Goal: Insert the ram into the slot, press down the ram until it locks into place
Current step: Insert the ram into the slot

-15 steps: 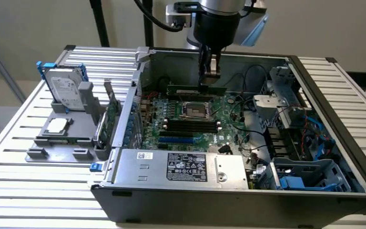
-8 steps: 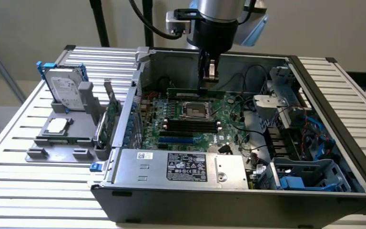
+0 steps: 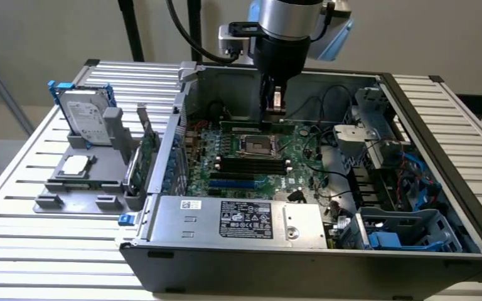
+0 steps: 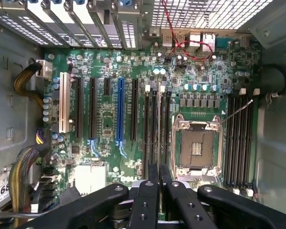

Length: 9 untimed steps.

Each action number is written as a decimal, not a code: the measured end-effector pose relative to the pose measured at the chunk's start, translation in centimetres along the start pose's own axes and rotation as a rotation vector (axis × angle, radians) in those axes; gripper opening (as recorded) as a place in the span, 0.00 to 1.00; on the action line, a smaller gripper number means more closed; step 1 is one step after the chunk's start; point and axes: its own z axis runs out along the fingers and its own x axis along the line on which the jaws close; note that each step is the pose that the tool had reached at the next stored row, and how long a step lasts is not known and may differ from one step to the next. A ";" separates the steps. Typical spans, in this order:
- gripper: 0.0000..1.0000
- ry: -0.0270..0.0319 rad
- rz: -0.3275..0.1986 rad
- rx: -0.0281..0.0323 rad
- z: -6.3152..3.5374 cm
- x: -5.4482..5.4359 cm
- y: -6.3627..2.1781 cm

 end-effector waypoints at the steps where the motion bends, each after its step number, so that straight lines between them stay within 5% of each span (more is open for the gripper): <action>1: 0.13 0.0001 0.000 -0.0001 0.18 0.0 -0.01; 9: 0.13 0.0000 0.002 0.0000 1.65 -0.2 -0.06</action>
